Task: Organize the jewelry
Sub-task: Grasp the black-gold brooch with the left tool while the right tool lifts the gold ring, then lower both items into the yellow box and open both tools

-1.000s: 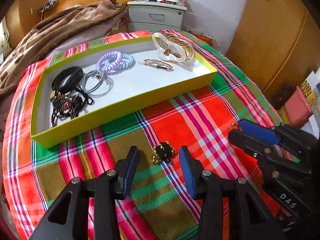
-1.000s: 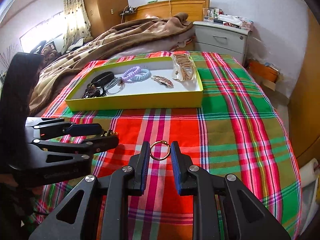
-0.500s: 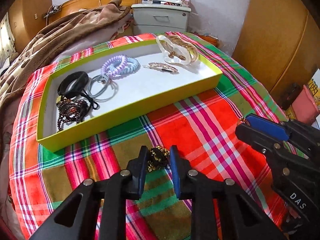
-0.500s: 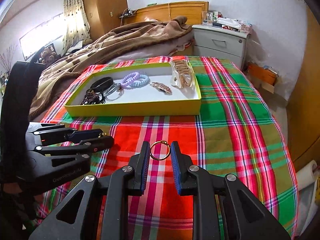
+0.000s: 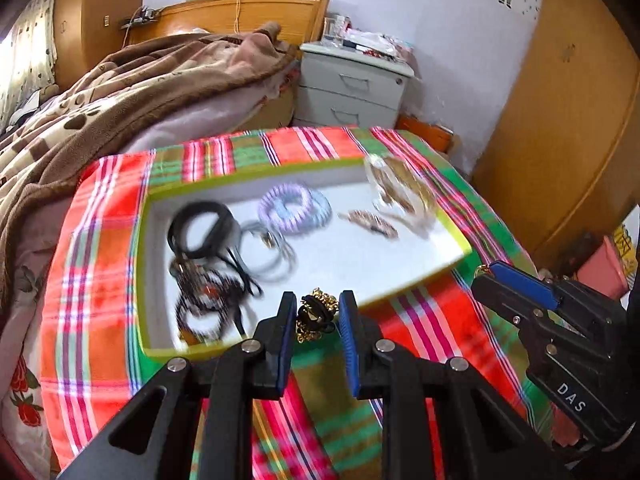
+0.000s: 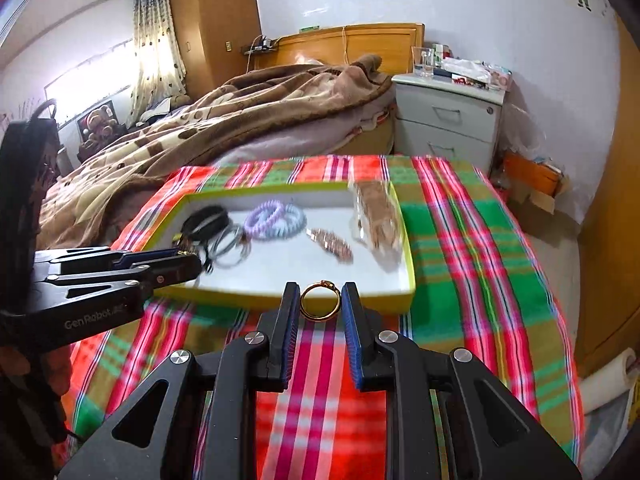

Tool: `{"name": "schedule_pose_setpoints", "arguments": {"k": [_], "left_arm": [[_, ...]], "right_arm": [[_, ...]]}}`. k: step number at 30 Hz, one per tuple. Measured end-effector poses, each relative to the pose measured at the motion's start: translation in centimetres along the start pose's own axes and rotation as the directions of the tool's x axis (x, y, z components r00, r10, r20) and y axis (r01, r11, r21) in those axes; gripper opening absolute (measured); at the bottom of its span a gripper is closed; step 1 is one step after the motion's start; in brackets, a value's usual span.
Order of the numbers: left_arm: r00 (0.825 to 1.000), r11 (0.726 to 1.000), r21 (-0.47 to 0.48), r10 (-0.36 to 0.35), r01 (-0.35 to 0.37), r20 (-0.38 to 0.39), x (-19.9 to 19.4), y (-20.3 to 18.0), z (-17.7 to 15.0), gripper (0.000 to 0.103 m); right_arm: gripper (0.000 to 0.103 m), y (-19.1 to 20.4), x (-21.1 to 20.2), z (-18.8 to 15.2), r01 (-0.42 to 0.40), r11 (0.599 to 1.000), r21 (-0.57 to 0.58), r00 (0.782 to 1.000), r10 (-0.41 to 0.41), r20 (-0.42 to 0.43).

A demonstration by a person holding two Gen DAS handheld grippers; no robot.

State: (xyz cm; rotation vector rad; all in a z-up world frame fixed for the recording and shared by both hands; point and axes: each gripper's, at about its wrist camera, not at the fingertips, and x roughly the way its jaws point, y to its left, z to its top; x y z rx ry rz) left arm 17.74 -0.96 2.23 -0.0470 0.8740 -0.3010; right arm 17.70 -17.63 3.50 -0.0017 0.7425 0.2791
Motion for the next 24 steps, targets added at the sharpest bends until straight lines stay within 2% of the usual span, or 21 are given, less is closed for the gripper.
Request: {"name": "schedule_pose_setpoints", "arguments": {"k": [8, 18, 24], "left_arm": [[1.000, 0.999, -0.030, 0.023, -0.023, -0.001, 2.0, 1.6, 2.4, 0.023], [0.997, 0.999, -0.032, 0.036, -0.038, -0.072, 5.6, 2.3, 2.1, 0.023], [0.994, 0.998, -0.014, 0.056, -0.057, -0.091, 6.5, 2.2, 1.7, 0.023]], "right_arm": [[0.022, -0.1, 3.9, 2.3, -0.021, 1.000, -0.017, 0.999, 0.020, -0.047], [0.022, -0.4, 8.6, 2.5, -0.091, 0.995, -0.026, 0.982, 0.086, -0.166], [0.022, -0.3, 10.1, 2.3, -0.089, 0.995, -0.050, 0.974, 0.076, -0.213]]}}
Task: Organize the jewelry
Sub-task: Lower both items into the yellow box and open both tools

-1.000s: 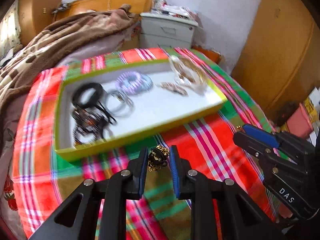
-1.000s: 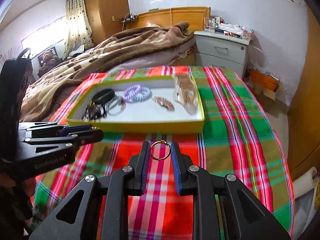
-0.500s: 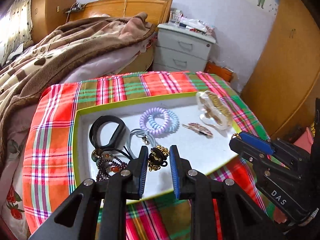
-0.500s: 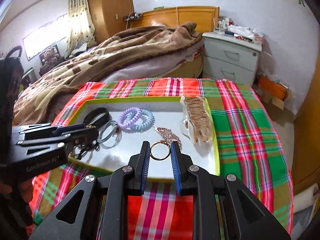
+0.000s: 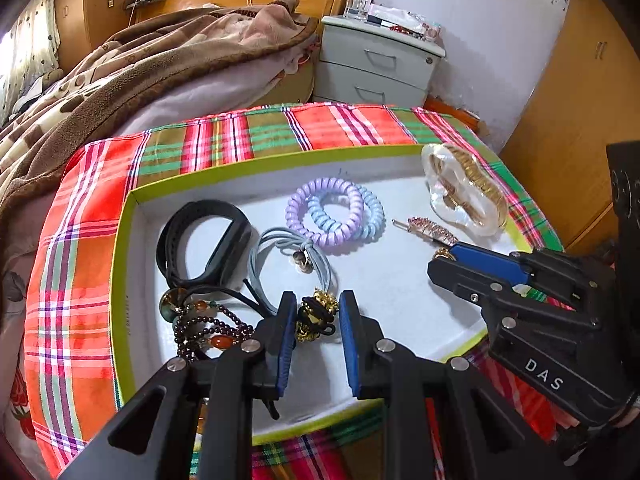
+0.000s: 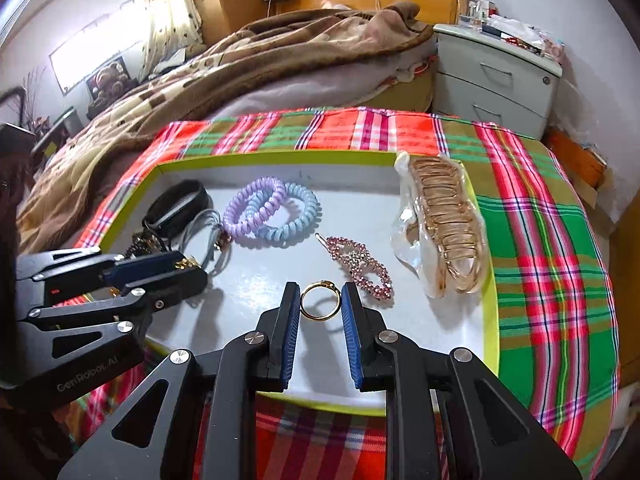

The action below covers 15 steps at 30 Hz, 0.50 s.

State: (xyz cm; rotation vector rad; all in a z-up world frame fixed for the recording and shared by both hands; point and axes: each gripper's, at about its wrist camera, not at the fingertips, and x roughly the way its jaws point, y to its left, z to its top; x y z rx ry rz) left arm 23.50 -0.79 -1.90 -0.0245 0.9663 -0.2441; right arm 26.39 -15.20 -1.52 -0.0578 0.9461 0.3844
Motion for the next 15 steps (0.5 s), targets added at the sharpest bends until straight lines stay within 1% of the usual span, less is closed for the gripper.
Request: {"name": "schedule_pose_setpoints", "arguments": {"k": [2, 6, 11, 15], "left_arm": [[1.000, 1.000, 0.011, 0.015, -0.015, 0.004, 0.00, -0.22, 0.03, 0.023], [1.000, 1.000, 0.010, 0.018, -0.018, 0.005, 0.11, -0.31, 0.09, 0.023], [1.000, 1.000, 0.011, 0.024, -0.024, 0.000, 0.05, -0.40, 0.08, 0.025], [1.000, 1.000, 0.010, 0.021, -0.021, -0.003, 0.02, -0.40, 0.08, 0.028]], "right_arm": [[0.022, 0.05, 0.19, 0.04, 0.017, 1.000, -0.008, 1.000, -0.017, -0.005], [0.022, 0.25, 0.28, 0.11, 0.037, 0.999, -0.024, 0.999, -0.037, -0.008], [0.022, 0.32, 0.36, 0.28, 0.045, 0.998, -0.032, 0.999, -0.046, -0.014], [0.022, 0.56, 0.39, 0.25, 0.045, 0.999, -0.029, 0.999, -0.045, -0.015]]}}
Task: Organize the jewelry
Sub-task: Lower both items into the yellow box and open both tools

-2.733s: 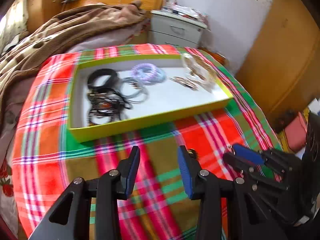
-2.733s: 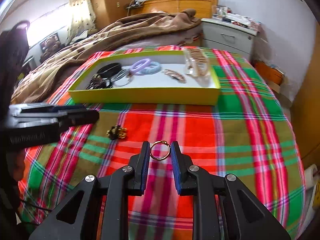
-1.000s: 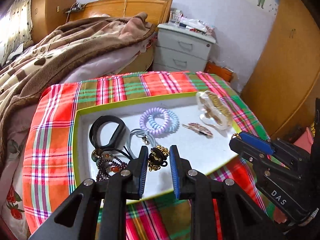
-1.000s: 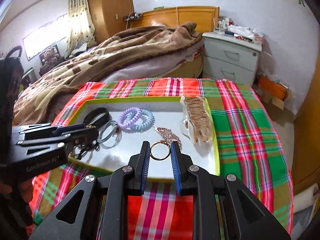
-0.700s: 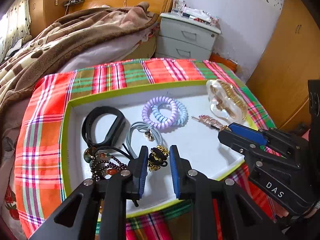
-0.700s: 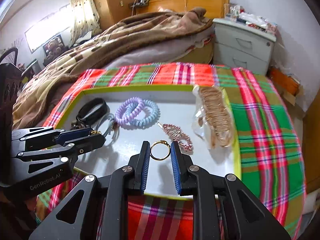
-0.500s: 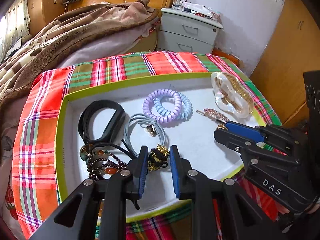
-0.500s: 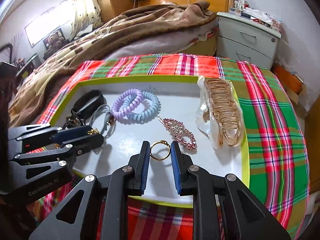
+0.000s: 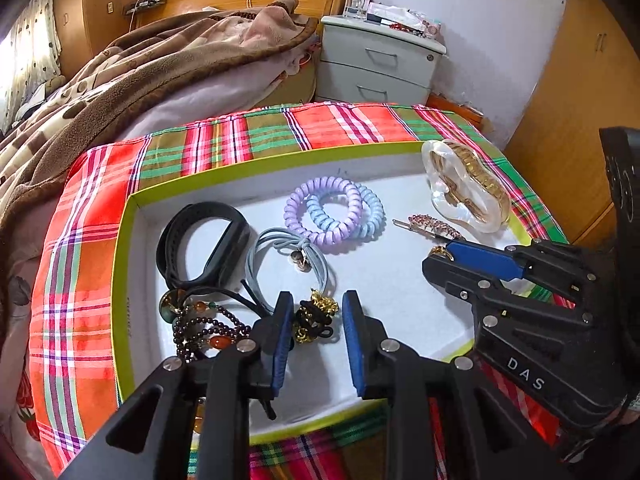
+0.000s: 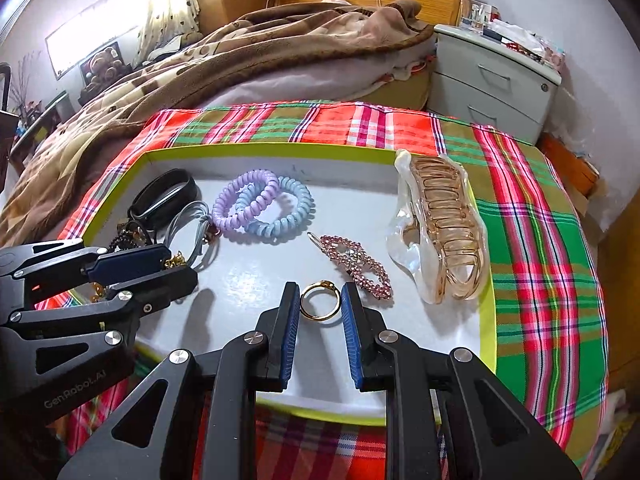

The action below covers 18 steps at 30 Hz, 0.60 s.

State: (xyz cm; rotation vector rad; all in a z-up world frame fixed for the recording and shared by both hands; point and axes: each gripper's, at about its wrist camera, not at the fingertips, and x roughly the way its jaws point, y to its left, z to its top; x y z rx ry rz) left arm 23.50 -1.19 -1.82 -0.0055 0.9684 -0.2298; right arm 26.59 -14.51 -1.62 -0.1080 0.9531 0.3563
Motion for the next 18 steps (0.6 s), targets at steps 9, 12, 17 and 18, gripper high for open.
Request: {"name": "schedule_pose_setpoints", "arguments": {"k": [9, 12, 17, 18], "left_arm": [[1.000, 1.000, -0.003, -0.008, 0.008, -0.004, -0.4, 0.1, -0.1, 0.031], [1.000, 1.000, -0.002, -0.010, 0.010, 0.005, -0.8, 0.0, -0.1, 0.032], [1.000, 1.000, -0.011, -0.005, 0.005, 0.019, -1.8, 0.0, -0.3, 0.034], [1.000, 1.000, -0.014, 0.000, 0.000, 0.021, -2.0, 0.1, -0.3, 0.034]], "right_arm": [[0.031, 0.0, -0.4, -0.1, -0.004, 1.000, 0.007, 1.000, 0.004, 0.014], [0.031, -0.1, -0.9, -0.1, -0.012, 1.000, 0.019, 0.999, 0.011, 0.033], [0.032, 0.2, -2.2, 0.0, -0.007, 1.000, 0.030, 0.998, 0.005, 0.066], [0.032, 0.2, -2.5, -0.1, -0.004, 0.999, 0.033, 0.997, 0.001, 0.072]]}}
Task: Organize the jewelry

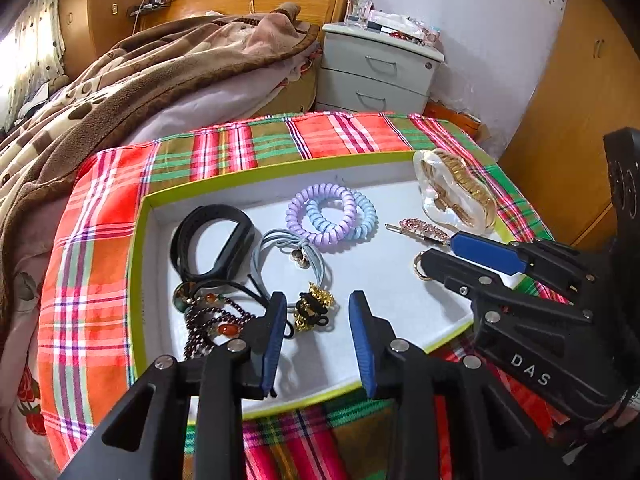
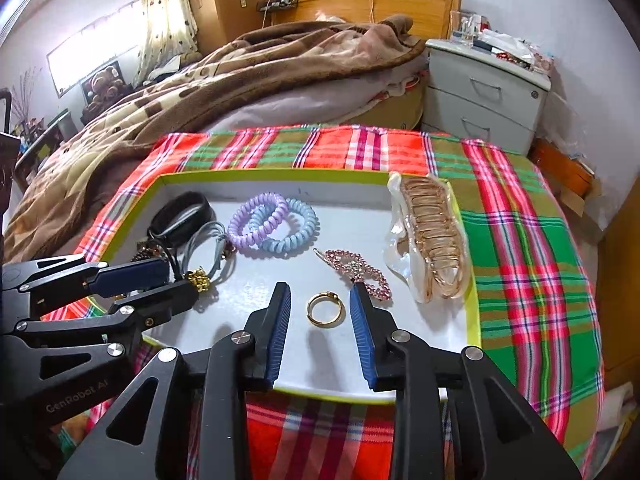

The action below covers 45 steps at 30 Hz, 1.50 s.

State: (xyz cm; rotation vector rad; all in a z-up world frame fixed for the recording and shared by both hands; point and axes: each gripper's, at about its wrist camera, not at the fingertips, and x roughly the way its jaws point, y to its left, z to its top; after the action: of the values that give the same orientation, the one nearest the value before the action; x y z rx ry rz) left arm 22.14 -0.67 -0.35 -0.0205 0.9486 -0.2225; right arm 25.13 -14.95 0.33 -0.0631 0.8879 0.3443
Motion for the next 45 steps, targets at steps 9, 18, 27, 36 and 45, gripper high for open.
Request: {"name": "schedule_pose_setpoints", "arguments": {"k": [9, 18, 27, 36, 45], "left_arm": [[0.997, 0.997, -0.048, 0.060, -0.058, 0.050, -3.5, 0.3, -1.7, 0.039], [0.972, 0.978, -0.094, 0.200, -0.189, 0.125, -6.8, 0.1, -4.8, 0.040], [0.952, 0.964, -0.119, 0.256, -0.238, 0.170, -8.9, -0.6, -7.7, 0.040], [0.948, 0.960, -0.140, 0.266, -0.244, 0.174, -10.0, -1.3, -10.4, 0.040], [0.951, 0.961, -0.153, 0.257, -0.232, 0.174, -10.6, -1.4, -11.7, 0.040]], "right_arm": [[0.038, 1.2, -4.0, -1.4, 0.034, 0.999, 0.032, 0.996, -0.036, 0.084], [0.038, 2.9, -7.8, -4.2, 0.070, 0.996, 0.055, 0.984, -0.078, 0.158], [0.038, 3.7, -9.8, -7.0, 0.074, 0.993, 0.096, 0.977, -0.091, 0.192], [0.039, 4.7, -10.9, -9.2, 0.078, 0.993, 0.087, 0.973, -0.095, 0.209], [0.039, 5.4, -11.1, -10.2, 0.067, 0.994, 0.085, 0.975, -0.084, 0.207]]}}
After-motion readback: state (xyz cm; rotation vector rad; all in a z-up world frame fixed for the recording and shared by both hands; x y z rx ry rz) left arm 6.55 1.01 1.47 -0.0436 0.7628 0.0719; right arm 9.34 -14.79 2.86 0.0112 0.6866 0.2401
